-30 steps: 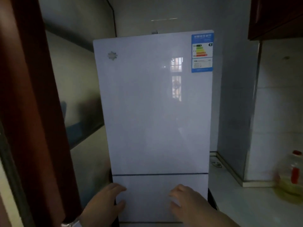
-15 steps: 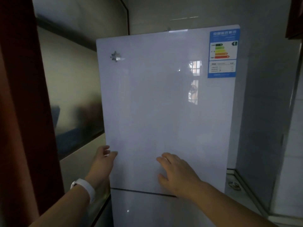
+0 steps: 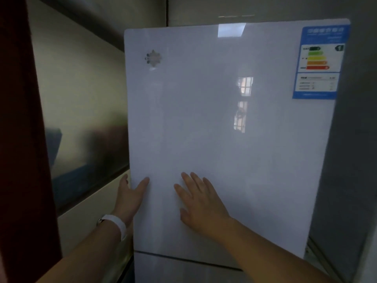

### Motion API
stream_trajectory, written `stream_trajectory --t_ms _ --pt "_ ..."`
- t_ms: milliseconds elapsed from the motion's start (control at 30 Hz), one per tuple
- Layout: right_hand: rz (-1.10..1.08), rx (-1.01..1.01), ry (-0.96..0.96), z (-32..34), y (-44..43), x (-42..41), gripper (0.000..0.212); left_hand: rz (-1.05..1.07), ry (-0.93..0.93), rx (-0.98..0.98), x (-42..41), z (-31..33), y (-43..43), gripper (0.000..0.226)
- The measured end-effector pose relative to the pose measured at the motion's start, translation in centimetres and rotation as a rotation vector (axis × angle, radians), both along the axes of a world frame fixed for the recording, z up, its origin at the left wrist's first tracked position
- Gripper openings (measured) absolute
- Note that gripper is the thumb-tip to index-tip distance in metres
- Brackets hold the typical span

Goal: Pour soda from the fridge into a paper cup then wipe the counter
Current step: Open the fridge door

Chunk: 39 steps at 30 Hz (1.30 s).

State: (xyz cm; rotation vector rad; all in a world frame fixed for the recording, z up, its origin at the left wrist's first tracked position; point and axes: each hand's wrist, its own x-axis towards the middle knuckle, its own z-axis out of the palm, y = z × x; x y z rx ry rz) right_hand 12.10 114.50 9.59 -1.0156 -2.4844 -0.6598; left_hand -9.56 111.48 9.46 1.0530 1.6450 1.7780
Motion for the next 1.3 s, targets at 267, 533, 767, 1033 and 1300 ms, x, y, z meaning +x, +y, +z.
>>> stream_trajectory --t_ms 267,533,767,1033,1300 --pt "0.011 0.089 0.023 -1.2 3.6 -3.4 0.077 0.051 0.094 0.044 -1.7 -1.5 3.4 0.073" --pt "-0.020 0.196 0.012 -2.6 4.7 -4.0 0.074 0.084 0.139 0.086 -2.3 -2.6 4.5 0.069" --pt "-0.052 0.235 -0.001 -2.3 4.3 -3.8 0.075 0.107 0.183 0.100 -2.2 -2.7 4.6 0.064" --pt "0.001 0.343 0.019 -3.1 1.3 -3.0 0.079 0.169 0.251 0.151 -1.3 -3.5 -0.8 0.062" --pt "0.150 0.364 0.075 -3.1 -4.5 0.6 0.067 0.286 0.272 0.103 1.8 -3.7 -10.1 0.056"
